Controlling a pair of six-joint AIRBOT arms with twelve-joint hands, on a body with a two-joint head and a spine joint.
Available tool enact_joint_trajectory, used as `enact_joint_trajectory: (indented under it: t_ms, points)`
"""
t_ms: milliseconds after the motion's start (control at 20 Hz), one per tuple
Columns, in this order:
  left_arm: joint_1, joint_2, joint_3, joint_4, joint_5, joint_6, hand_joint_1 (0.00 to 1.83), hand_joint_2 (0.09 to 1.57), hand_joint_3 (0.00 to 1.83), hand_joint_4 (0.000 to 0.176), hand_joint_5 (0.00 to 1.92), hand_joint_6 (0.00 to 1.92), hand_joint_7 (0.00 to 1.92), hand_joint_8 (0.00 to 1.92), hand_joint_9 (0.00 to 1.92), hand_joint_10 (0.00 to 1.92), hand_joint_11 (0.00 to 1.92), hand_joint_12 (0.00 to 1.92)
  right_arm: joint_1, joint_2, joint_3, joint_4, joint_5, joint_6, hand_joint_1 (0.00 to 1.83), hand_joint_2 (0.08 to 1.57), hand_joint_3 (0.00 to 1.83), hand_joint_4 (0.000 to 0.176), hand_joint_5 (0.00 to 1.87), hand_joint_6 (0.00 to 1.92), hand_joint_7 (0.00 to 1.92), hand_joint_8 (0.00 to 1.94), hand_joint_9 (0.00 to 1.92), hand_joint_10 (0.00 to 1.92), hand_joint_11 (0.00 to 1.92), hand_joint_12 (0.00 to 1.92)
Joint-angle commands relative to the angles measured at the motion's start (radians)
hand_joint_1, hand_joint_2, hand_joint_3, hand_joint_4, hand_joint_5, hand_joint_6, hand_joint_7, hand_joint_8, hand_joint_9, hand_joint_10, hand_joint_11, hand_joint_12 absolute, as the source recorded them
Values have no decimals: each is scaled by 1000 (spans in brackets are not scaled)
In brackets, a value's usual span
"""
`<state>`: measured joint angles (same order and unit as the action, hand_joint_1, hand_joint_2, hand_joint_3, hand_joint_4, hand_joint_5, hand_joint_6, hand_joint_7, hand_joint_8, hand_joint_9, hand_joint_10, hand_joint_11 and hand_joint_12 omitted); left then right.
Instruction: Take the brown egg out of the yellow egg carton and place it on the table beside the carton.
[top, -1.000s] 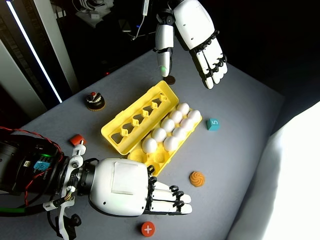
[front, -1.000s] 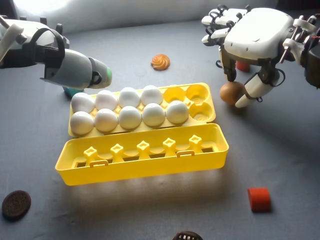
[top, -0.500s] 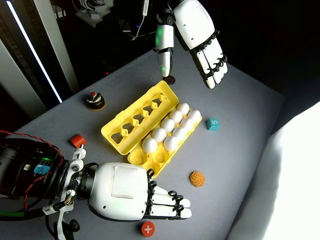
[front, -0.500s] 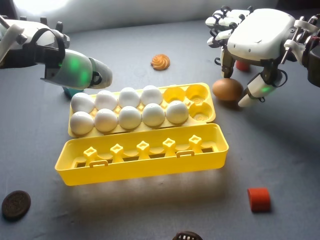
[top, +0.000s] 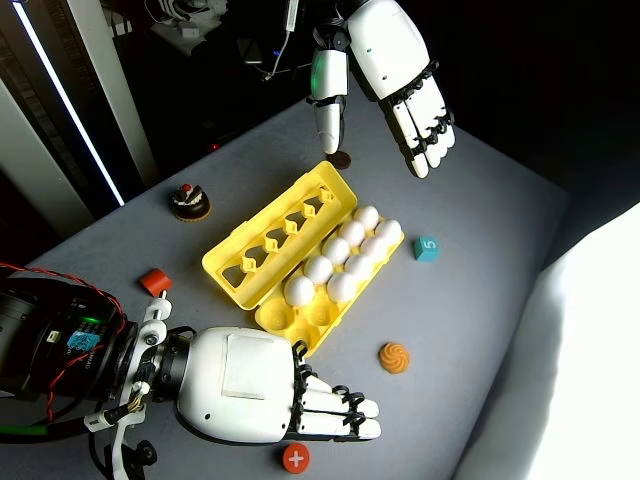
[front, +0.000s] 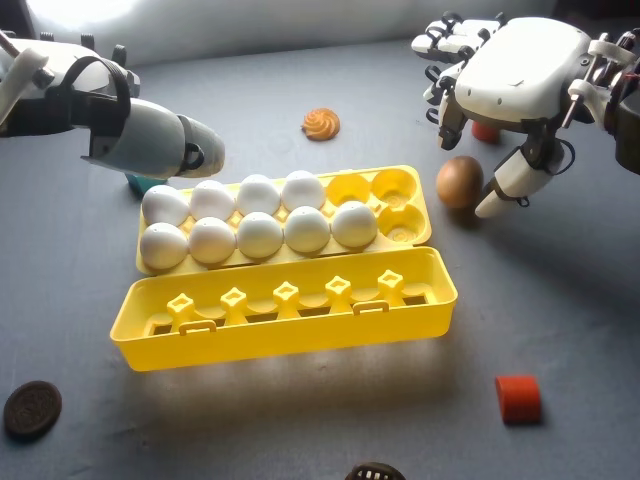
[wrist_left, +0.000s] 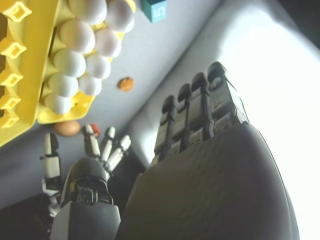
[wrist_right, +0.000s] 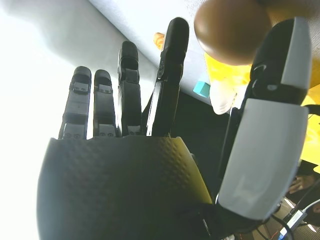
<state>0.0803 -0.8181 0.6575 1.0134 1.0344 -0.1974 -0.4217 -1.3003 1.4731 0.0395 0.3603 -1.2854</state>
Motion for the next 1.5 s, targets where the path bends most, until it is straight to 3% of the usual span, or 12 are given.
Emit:
enact_joint_trajectory:
  t_ms: [0, 100, 450, 550, 600, 650, 800, 850, 900, 950, 1050, 1450]
  points:
    - [-2, 4, -5, 86, -15, 0, 0, 1150, 2, 0, 46, 10, 36, 8, 2, 1, 0, 0, 12, 12, 4, 1, 96, -1, 863, 702, 5, 89, 945, 0, 434, 0, 0, 0, 0, 0]
    - [-2, 4, -5, 86, -15, -1, 0, 1149, 1, 0, 44, 7, 29, 4, 0, 0, 0, 0, 21, 27, -7, 2, 79, 2, 902, 686, 0, 73, 984, 16, 499, 23, 0, 0, 0, 0]
    - [-2, 4, -5, 86, -15, -1, 0, 1145, 0, 0, 23, 0, 20, 0, 0, 0, 0, 0, 74, 290, -276, 57, -41, -1, 919, 698, 3, 81, 986, 8, 502, 13, 0, 0, 0, 0]
    - [-5, 4, -4, 86, -15, -1, 0, 1146, 0, 0, 15, 0, 10, 0, 0, 0, 0, 0, 91, 379, -358, 83, -83, -12, 590, 962, 34, 99, 900, 0, 326, 0, 91, 16, 15, 12]
    - [-5, 4, -4, 86, -15, -1, 0, 1148, 1, 0, 25, 5, 19, 4, 0, 0, 0, 0, 94, 432, -404, 87, -82, -12, 434, 1088, 14, 89, 868, 1, 332, 25, 193, 16, 2, 499]
    - [-5, 4, -4, 86, -15, -1, 0, 1146, 0, 0, 37, 10, 24, 6, 0, 0, 0, 0, 98, 470, -441, 103, -84, -13, 319, 1196, 2, 48, 856, 2, 452, 7, 329, 19, 0, 839]
    - [-5, 4, -4, 86, -15, -1, 0, 1151, 2, 0, 48, 11, 39, 10, 7, 2, 0, 0, 107, 630, -601, 156, -101, -15, 254, 1280, 0, 1, 969, 33, 776, 38, 630, 59, 167, 1075]
    - [-6, 3, -3, 86, -15, -3, 0, 1153, 3, 0, 48, 10, 35, 8, 4, 1, 0, 0, 121, 676, -644, 174, -126, -15, 301, 1311, 0, 0, 898, 727, 763, 1064, 669, 1091, 432, 1485]
    - [-6, 3, -3, 86, -15, -3, 0, 1154, 3, 0, 48, 9, 35, 7, 4, 1, 0, 0, 129, 707, -672, 203, -140, -23, 250, 1394, 0, 0, 666, 1609, 682, 1740, 656, 1726, 523, 1817]
    - [-6, 3, -2, 86, -15, -3, 0, 1153, 3, 0, 53, 11, 41, 9, 6, 2, 0, 0, 137, 735, -695, 222, -159, -30, 313, 1469, 5, 0, 719, 1859, 736, 1901, 781, 1882, 767, 1900]
    - [-7, 3, -2, 86, -15, -3, 0, 1146, 0, 0, 59, 11, 50, 10, 14, 4, 0, 0, 151, 786, -737, 229, -165, -37, 436, 1519, 4, 0, 794, 1919, 753, 1939, 778, 1919, 945, 1920]
    - [-9, 2, -2, 101, -15, -6, 0, 1154, 2, 0, 58, 7, 39, 2, 1, 0, 0, 0, 152, 921, -844, 254, -66, -52, 652, 1471, 0, 0, 575, 1921, 578, 1941, 633, 1921, 664, 1921]
